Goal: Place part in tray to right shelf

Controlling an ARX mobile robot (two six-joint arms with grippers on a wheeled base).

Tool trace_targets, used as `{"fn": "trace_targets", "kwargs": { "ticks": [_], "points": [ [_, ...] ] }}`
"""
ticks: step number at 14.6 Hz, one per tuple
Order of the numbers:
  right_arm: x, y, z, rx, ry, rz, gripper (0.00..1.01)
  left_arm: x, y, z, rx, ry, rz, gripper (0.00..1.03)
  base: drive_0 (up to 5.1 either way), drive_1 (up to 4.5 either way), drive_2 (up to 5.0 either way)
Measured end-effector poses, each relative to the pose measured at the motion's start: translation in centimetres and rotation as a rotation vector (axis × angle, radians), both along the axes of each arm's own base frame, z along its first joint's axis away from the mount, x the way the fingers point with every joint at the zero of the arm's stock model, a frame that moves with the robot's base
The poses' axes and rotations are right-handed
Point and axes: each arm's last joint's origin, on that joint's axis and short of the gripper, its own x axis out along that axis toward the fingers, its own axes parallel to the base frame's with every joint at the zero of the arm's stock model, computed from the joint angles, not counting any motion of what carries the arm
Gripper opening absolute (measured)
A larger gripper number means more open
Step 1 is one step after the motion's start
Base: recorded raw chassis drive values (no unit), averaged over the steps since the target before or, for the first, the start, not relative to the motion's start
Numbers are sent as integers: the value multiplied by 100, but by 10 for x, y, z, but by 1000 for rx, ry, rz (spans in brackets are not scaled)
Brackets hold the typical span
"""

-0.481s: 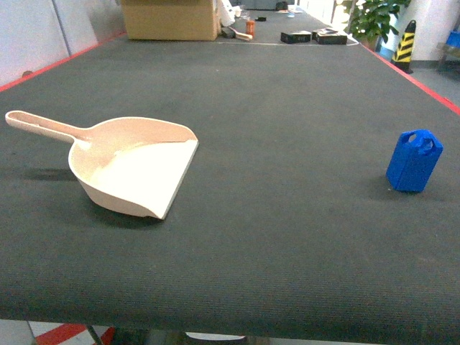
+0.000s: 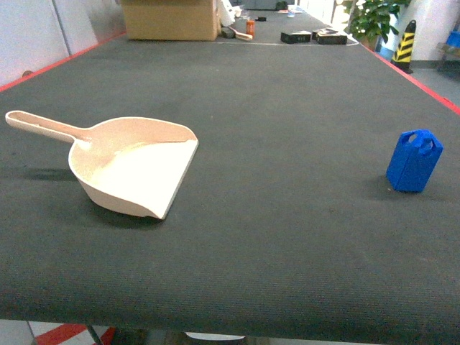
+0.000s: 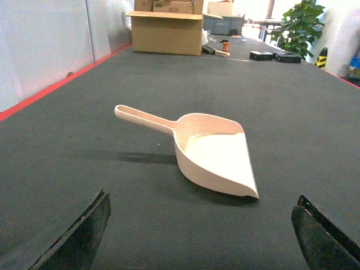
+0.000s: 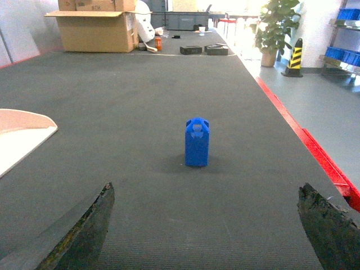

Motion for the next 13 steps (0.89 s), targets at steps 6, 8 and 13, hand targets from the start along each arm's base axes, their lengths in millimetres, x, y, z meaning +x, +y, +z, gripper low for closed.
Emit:
{"fn": "trace_targets", "kwargs": {
  "ticks": [6, 8, 13],
  "points": [
    [0, 0, 0, 0, 0, 0, 98, 0, 0, 0, 0, 0, 0, 98, 0, 0, 0],
    [0, 0, 0, 0, 0, 0, 98, 0, 0, 0, 0, 0, 0, 98, 0, 0, 0],
    [0, 0, 0, 0, 0, 0, 98, 0, 0, 0, 0, 0, 0, 98, 0, 0, 0]
  ]
}}
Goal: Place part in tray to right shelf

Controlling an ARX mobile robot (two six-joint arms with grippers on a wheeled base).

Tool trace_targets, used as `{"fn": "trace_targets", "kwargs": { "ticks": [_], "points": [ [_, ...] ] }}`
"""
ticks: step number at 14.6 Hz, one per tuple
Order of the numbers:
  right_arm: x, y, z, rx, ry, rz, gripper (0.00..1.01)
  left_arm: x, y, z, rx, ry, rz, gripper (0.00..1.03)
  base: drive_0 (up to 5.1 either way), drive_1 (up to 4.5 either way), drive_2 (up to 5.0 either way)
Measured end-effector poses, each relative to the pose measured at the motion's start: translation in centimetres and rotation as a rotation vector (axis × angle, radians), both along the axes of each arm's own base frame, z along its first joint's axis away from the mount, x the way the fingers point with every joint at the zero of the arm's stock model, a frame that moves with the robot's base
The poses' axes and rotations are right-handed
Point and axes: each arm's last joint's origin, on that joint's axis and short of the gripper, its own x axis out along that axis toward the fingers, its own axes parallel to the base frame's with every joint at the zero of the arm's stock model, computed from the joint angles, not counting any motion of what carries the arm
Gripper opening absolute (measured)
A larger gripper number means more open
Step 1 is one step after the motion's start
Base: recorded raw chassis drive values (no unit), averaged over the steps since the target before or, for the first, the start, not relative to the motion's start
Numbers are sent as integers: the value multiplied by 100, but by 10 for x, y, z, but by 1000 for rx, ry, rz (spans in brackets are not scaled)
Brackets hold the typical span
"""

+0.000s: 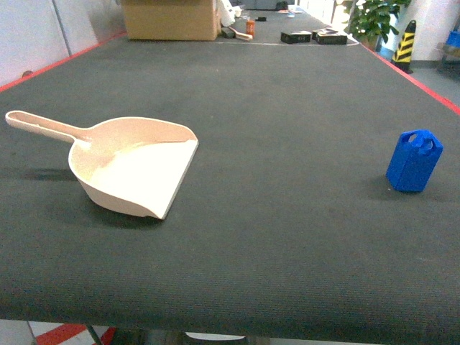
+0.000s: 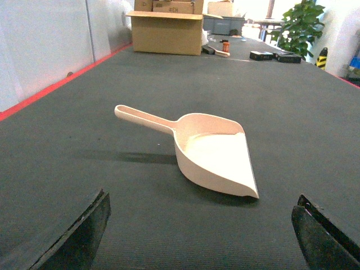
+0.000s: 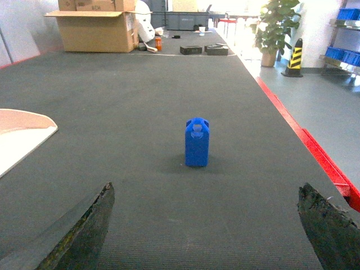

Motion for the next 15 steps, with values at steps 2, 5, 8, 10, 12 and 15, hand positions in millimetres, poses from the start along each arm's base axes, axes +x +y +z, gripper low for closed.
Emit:
{"fn": "trace_targets", "kwargs": {
  "ticks": [2, 5, 8, 10, 12, 15],
  "points": [
    [0, 0, 0, 0, 0, 0, 98, 0, 0, 0, 0, 0, 0, 98, 0, 0, 0],
    [0, 0, 0, 0, 0, 0, 98, 0, 0, 0, 0, 0, 0, 98, 0, 0, 0],
    [0, 0, 0, 0, 0, 0, 98, 0, 0, 0, 0, 0, 0, 98, 0, 0, 0],
    [0, 0, 0, 0, 0, 0, 98, 0, 0, 0, 0, 0, 0, 98, 0, 0, 0],
    [0, 0, 0, 0, 0, 0, 98, 0, 0, 0, 0, 0, 0, 98, 0, 0, 0],
    [0, 0, 0, 0, 0, 0, 98, 0, 0, 0, 0, 0, 0, 98, 0, 0, 0]
  ]
}}
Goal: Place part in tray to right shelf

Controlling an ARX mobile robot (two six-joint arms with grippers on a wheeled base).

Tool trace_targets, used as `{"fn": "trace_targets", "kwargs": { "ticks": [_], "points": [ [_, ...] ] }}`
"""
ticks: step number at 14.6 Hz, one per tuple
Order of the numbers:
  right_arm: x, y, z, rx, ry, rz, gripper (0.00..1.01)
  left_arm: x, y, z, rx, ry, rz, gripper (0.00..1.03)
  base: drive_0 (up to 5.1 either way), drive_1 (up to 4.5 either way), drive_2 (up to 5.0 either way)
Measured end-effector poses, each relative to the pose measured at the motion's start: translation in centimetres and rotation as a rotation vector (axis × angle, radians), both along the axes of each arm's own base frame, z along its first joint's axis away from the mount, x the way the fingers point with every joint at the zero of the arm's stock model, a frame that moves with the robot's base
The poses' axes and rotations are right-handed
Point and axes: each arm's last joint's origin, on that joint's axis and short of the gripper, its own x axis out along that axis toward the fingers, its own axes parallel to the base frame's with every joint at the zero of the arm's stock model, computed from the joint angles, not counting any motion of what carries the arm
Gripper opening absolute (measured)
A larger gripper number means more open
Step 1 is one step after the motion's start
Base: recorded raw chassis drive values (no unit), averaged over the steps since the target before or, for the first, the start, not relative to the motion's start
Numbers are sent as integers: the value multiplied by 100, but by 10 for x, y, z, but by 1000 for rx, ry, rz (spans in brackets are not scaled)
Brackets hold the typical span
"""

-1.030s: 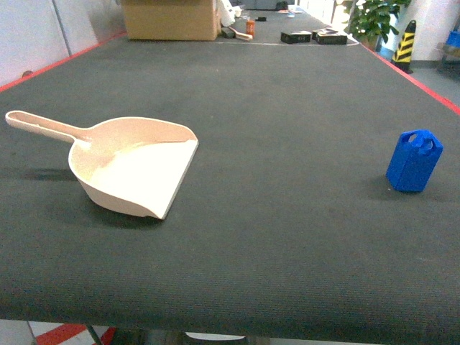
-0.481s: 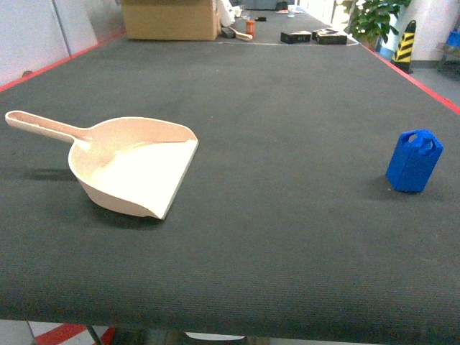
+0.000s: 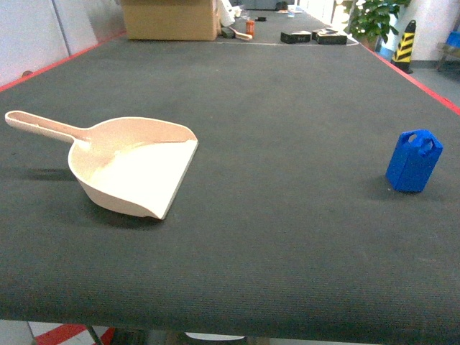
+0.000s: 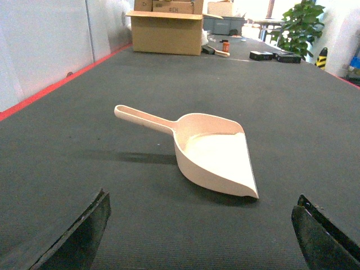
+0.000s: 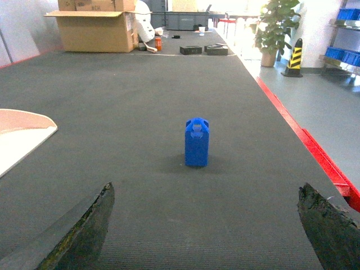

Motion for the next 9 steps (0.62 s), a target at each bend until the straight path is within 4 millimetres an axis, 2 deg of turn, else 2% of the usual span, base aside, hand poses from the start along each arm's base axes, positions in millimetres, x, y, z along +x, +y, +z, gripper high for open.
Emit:
{"fn": "trace_targets", "kwargs": {
  "ticks": [9],
  "points": [
    [0, 0, 0, 0, 0, 0, 98, 0, 0, 0, 0, 0, 0, 98, 0, 0, 0]
  ]
}}
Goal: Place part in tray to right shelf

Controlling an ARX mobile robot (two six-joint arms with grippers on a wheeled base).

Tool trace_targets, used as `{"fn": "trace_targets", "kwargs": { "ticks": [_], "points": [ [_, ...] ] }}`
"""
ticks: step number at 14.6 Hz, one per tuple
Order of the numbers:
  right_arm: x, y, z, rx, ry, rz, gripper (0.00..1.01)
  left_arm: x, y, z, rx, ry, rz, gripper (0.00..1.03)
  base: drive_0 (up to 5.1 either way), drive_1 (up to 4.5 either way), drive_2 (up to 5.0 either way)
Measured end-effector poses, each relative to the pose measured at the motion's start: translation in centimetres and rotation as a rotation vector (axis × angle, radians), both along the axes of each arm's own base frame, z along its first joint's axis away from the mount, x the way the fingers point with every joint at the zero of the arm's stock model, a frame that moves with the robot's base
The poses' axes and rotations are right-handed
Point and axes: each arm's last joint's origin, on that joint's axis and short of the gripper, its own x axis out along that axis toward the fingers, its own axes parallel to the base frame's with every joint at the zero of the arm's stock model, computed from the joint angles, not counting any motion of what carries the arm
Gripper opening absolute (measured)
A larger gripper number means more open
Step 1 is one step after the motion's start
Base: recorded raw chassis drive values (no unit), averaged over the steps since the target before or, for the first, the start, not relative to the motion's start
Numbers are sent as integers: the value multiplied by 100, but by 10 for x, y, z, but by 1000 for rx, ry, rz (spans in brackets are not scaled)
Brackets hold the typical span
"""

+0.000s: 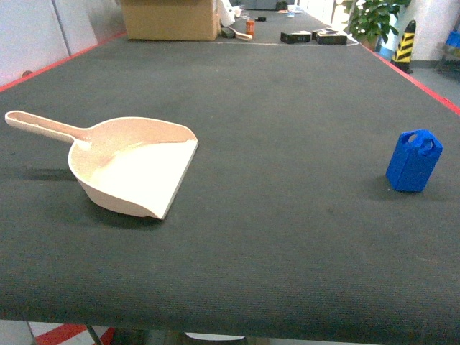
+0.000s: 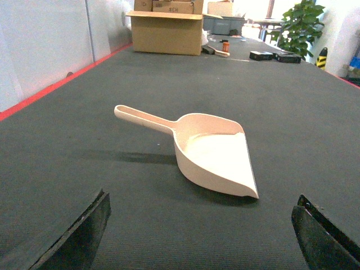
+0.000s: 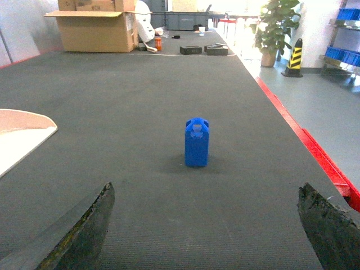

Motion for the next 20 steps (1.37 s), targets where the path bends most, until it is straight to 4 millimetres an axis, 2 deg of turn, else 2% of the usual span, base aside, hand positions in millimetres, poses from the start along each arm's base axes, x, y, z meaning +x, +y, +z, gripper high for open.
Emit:
{"fn": "trace_targets", "kwargs": {
  "ticks": [20],
  "points": [
    [0, 0, 0, 0, 0, 0, 98, 0, 0, 0, 0, 0, 0, 98, 0, 0, 0]
  ]
}}
